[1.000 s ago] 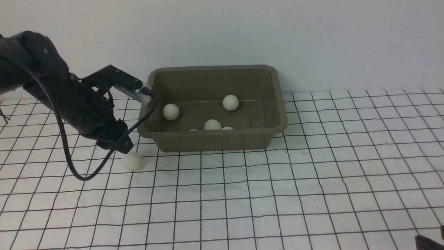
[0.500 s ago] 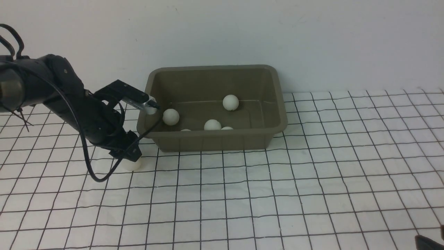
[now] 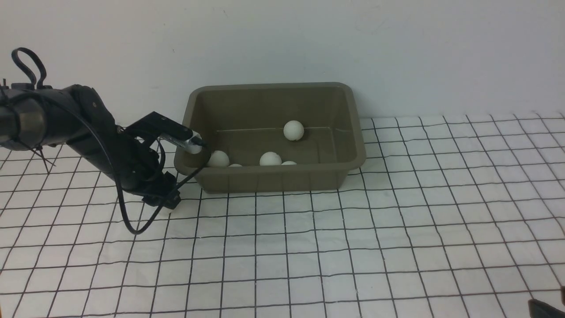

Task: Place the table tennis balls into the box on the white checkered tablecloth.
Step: 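Reach for and grasp a ping pong ball on the table beside the basket, then drop the ball into the bin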

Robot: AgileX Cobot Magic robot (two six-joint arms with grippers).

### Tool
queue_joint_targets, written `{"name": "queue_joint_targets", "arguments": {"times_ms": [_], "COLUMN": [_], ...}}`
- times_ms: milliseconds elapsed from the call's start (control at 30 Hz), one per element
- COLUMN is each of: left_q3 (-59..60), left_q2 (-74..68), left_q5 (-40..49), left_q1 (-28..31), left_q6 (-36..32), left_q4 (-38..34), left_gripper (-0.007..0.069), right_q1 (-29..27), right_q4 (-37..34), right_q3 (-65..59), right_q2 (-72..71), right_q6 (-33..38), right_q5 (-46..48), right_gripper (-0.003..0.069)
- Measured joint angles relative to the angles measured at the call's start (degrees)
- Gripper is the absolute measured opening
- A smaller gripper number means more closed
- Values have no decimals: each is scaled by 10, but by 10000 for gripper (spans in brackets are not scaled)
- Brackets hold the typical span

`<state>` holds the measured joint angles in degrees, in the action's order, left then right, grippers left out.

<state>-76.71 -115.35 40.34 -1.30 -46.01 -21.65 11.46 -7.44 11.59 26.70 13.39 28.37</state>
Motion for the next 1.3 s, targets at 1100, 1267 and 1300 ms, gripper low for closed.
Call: {"name": "queue_joint_targets", "arguments": {"times_ms": [1100,1267,1300], "left_q3": [-89,-89,-89], "left_q2": [-1,69,90], "left_q5": [-97,-106,-103], "left_q1": [-47,-45,-45], "left_q6": [-451,-439,-425], "left_q4": [-535,-520,-509], "left_gripper": [407,440,437], "right_q1": [0,0,0], "right_q4": [0,0,0], "right_q3": [0,0,0], "right_q2": [0,0,0], "right_q6": [0,0,0], "right_q5": [0,0,0], "right_gripper": [314,314,314]}}
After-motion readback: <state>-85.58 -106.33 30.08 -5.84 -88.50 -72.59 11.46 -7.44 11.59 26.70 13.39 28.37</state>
